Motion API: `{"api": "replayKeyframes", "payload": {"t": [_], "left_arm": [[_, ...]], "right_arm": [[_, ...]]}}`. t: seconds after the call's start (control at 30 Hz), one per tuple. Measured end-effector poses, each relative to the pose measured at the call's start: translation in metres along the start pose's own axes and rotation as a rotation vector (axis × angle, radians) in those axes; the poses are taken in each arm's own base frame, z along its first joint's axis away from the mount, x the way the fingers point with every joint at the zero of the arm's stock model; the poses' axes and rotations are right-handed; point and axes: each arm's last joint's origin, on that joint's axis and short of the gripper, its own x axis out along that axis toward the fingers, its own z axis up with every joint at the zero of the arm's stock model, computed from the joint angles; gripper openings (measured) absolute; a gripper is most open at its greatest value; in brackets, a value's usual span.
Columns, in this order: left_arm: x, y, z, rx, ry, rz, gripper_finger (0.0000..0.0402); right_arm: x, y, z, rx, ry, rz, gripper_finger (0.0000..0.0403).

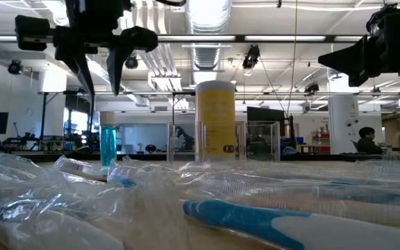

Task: Pick & Place toothbrushing station
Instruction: Put the mouthwash bottle into the transparent organizer

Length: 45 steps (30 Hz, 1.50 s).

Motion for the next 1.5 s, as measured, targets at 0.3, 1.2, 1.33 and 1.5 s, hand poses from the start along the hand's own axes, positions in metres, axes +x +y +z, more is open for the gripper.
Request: {"api": "replayKeyframes", "payload": {"t": [0.3,1.2,1.33,1.5], "left_arm": [[0.013,0.003,0.004,0.053,0.034,-0.012,0.0161],[0.028,0.007,0.002,0.086,0.077,-0.046,0.0161],[0.034,0.008,0.003,0.092,0.091,-0.06,0.0161],[0.037,0.008,0.003,0.094,0.111,-0.052,0.0161]], "right_arm": [[0.0,0.0,-0.001,-0.005,0.006,0.0,0.0008],[0.001,0.0,0.0,0.001,-0.003,0.0,0.0008],[0.001,0.0,0.001,0.002,-0.006,0.0,0.0008],[0.001,0.0,0.001,0.002,-0.006,0.0,0.0008]]}}
